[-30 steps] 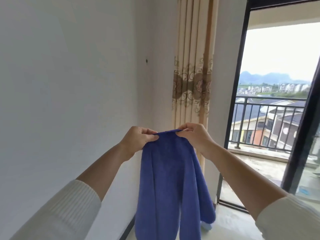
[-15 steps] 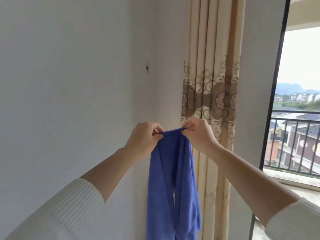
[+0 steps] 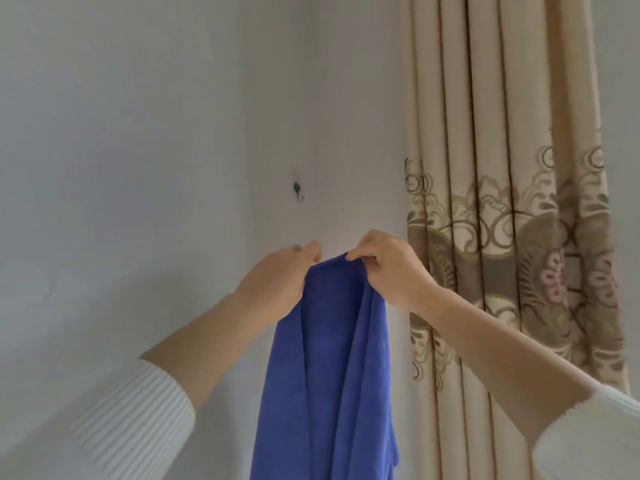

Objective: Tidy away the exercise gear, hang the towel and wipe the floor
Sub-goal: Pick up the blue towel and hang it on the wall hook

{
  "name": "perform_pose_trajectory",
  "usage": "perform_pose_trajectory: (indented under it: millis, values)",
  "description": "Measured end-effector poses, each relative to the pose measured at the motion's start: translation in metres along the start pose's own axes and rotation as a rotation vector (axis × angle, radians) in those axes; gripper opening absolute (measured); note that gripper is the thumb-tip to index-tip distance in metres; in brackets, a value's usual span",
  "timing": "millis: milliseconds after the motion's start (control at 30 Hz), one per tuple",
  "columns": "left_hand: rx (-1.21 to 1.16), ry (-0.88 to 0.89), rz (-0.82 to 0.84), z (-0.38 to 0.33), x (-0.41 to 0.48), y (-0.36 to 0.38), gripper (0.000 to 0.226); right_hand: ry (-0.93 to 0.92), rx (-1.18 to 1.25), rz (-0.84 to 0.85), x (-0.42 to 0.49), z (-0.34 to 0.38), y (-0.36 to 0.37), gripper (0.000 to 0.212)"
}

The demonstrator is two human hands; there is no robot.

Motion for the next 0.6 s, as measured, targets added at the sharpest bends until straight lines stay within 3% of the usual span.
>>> perform_pose_trajectory:
  millis: [100, 200, 333, 467, 600]
  values:
    - [0.116, 0.034, 0.04, 0.013, 0.028, 0.032, 0.054, -0.144, -0.209, 0.061, 0.038, -0.022, 0.029, 0.048]
    - [0.349, 0.183, -0.108, 0.03, 0.055, 0.051, 0.064, -0.209, -0.273, 0.01, 0.077, -0.051, 0.048, 0.047]
    - [0.671, 0.234, -0.21, 0.065, 0.108, 0.067, 0.046, -0.379, -0.369, -0.074, 0.127, -0.082, 0.073, 0.043]
    - [0.784, 0.173, -0.26, 0.077, 0.15, 0.064, 0.041, -0.528, -0.517, -0.182, 0.174, -0.101, 0.088, 0.044]
    - [0.879, 0.078, -0.283, 0.089, 0.183, 0.065, 0.042, -0.554, -0.525, -0.255, 0.214, -0.109, 0.103, 0.042]
Point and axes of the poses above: each hand's wrist, its own x-axis towards the middle knuckle, its own y-axis out of the palm, z = x × y, the point moved 6 cm from there along x, towards the middle knuckle, and after that the axes turned 2 degrees about -y, right-handed, at the moved point
